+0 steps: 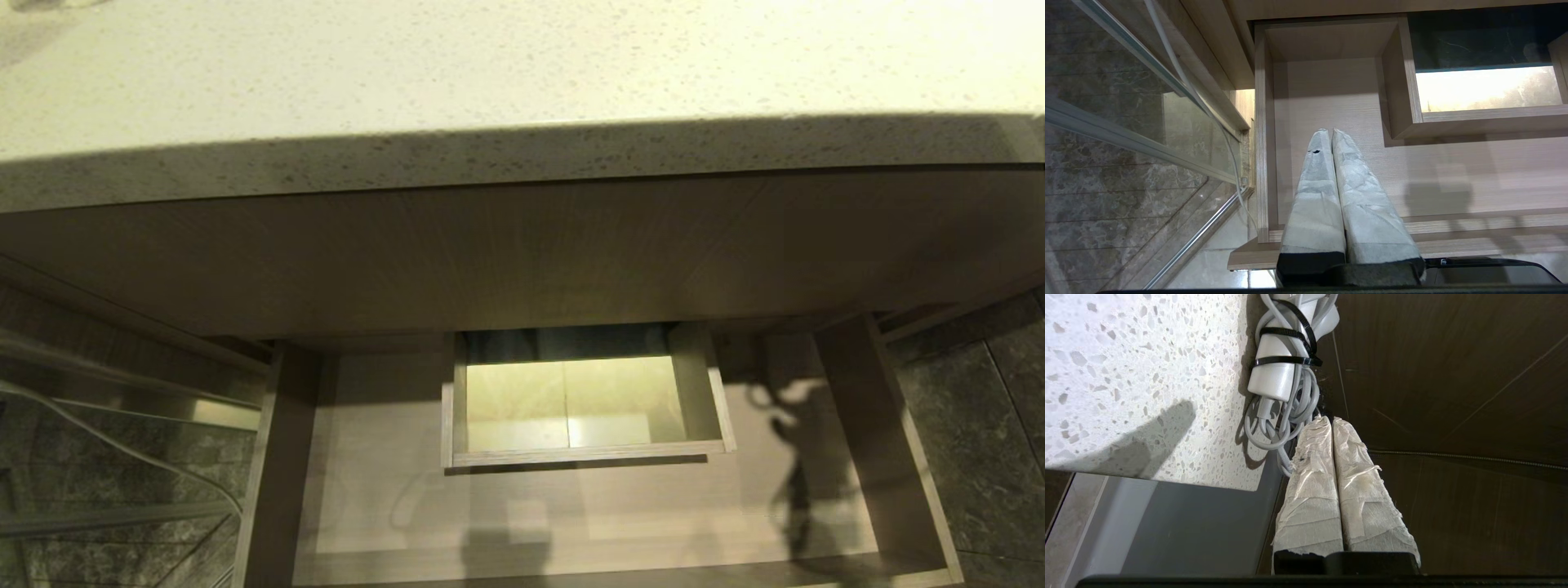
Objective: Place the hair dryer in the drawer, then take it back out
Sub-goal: Pick up the hairdryer
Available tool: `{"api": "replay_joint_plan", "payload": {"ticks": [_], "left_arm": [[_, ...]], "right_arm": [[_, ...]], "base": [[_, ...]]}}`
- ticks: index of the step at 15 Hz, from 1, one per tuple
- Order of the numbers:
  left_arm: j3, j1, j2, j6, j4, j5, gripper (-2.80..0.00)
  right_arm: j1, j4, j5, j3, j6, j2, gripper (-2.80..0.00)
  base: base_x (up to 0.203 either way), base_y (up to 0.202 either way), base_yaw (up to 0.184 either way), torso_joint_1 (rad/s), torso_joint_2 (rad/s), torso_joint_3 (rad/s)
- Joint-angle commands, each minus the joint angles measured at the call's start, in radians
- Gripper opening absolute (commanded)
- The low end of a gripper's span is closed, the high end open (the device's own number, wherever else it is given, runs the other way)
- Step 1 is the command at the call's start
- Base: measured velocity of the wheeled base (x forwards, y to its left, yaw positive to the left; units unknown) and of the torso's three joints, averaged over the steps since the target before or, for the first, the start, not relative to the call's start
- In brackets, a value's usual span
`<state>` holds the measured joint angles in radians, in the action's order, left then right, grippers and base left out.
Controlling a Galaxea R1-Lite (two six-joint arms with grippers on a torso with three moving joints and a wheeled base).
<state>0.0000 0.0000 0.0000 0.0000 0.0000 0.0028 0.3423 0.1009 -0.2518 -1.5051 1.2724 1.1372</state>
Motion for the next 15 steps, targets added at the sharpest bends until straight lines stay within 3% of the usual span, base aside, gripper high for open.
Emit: {"api": "replay_joint_plan", "payload": {"ticks": [1, 11, 12, 15], "left_arm": [[0.000, 0.000, 0.000, -0.001, 0.000, 0.000, -2.80], [0.000, 0.000, 0.000, 0.000, 0.000, 0.000, -2.80], [0.000, 0.000, 0.000, -0.002, 0.000, 0.000, -2.80], [0.000, 0.000, 0.000, 0.000, 0.000, 0.000, -2.80]], "right_arm": [[0.007, -0.003, -0.023, 0.003, 0.007, 0.020, -2.80], [0.009, -0.021, -0.024, -0.003, -0.001, 0.064, -2.80], [0.013, -0.024, -0.017, -0.010, 0.004, 0.070, 0.00], [0.014, -0.041, -0.026, -0.001, -0.004, 0.079, 0.00]], "base": [[0.000, 0.000, 0.000, 0.000, 0.00, 0.000], [0.000, 0.000, 0.000, 0.000, 0.00, 0.000], [0.000, 0.000, 0.000, 0.000, 0.00, 0.000], [0.000, 0.000, 0.000, 0.000, 0.00, 0.000]]}}
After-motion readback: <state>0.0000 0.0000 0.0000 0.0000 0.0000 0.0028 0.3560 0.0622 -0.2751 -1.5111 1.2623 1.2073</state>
